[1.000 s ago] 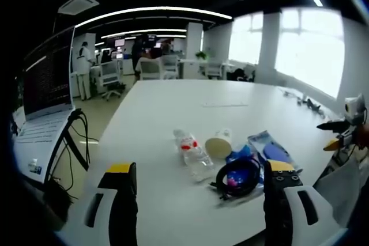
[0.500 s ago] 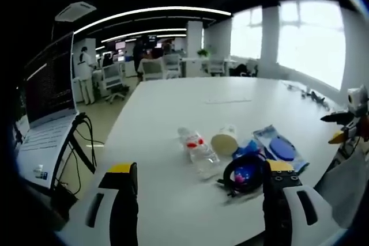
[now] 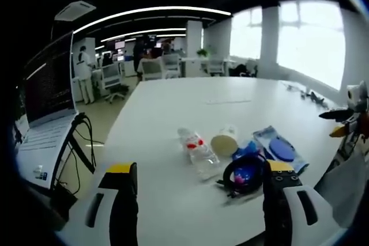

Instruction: Arrange the tabletop items into an orderly group along one side of the table until the central work area is clear of visible clutter.

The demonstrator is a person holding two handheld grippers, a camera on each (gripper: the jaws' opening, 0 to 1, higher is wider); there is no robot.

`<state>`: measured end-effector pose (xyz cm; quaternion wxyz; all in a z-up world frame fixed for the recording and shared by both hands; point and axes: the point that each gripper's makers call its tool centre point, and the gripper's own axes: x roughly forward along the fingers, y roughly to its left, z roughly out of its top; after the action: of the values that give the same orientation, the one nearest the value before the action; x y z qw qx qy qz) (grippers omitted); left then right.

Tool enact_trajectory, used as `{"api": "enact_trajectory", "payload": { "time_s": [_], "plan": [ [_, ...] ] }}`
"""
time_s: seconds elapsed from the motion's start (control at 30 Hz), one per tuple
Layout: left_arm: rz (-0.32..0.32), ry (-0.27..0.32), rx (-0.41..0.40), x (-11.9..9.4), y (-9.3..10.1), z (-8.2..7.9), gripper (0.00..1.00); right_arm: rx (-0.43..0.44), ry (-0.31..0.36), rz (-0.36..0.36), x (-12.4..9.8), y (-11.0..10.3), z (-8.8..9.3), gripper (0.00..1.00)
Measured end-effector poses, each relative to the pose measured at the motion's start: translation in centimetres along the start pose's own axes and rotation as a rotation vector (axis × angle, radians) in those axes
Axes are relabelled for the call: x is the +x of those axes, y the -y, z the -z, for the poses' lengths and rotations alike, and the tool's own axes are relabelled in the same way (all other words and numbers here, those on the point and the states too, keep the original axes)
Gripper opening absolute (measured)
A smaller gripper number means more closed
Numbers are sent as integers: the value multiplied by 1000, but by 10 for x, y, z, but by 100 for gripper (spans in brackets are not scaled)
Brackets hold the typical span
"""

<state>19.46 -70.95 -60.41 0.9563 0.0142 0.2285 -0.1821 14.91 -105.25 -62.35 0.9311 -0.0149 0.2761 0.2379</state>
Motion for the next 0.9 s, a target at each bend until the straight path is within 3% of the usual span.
{"api": "enact_trajectory", "payload": {
  "time_s": [0.43, 0.9],
  "plan": [
    [-28, -6, -10, 6, -5, -2, 99, -13, -18, 11, 4, -1, 4, 100],
    [-20, -19, -10, 14, -5, -1, 99, -28, -18, 7, 7, -3, 1, 100]
  ]
}}
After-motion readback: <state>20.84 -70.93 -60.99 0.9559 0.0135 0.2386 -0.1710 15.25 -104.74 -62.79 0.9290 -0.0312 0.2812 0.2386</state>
